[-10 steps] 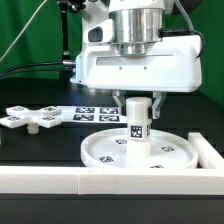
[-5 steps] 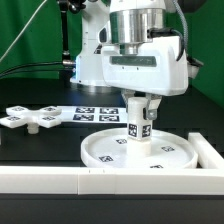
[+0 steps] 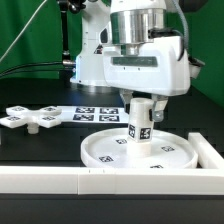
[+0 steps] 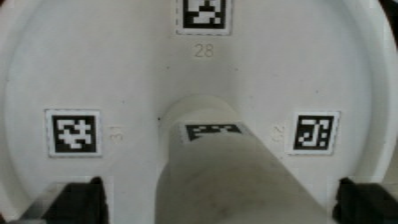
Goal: Assemble round table
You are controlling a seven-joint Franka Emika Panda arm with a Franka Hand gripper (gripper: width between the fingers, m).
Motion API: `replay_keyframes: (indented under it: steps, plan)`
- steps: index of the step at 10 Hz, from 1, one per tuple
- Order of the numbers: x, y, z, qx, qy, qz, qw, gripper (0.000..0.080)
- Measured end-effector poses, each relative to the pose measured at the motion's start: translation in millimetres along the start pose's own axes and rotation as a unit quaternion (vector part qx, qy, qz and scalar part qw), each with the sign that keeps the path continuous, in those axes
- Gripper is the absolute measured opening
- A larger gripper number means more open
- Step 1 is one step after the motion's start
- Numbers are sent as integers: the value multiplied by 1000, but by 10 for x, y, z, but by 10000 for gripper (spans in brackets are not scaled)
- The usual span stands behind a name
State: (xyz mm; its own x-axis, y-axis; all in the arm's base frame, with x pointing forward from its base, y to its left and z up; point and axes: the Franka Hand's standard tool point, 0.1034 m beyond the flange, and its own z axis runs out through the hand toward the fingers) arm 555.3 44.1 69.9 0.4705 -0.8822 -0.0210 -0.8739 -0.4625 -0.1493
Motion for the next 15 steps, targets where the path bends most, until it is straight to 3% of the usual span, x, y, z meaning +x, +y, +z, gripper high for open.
replay_keyframes:
  steps: [3,8,11,15]
  plan:
    - [-19,-22,-1,0,3,-188,982,649]
    - [-18,-20,-1,0,3,-353,935,649]
    - [-6,-44,-5,-6,7,-485,874,649]
    - [-6,-46,-6,-14,8,-634,774,649]
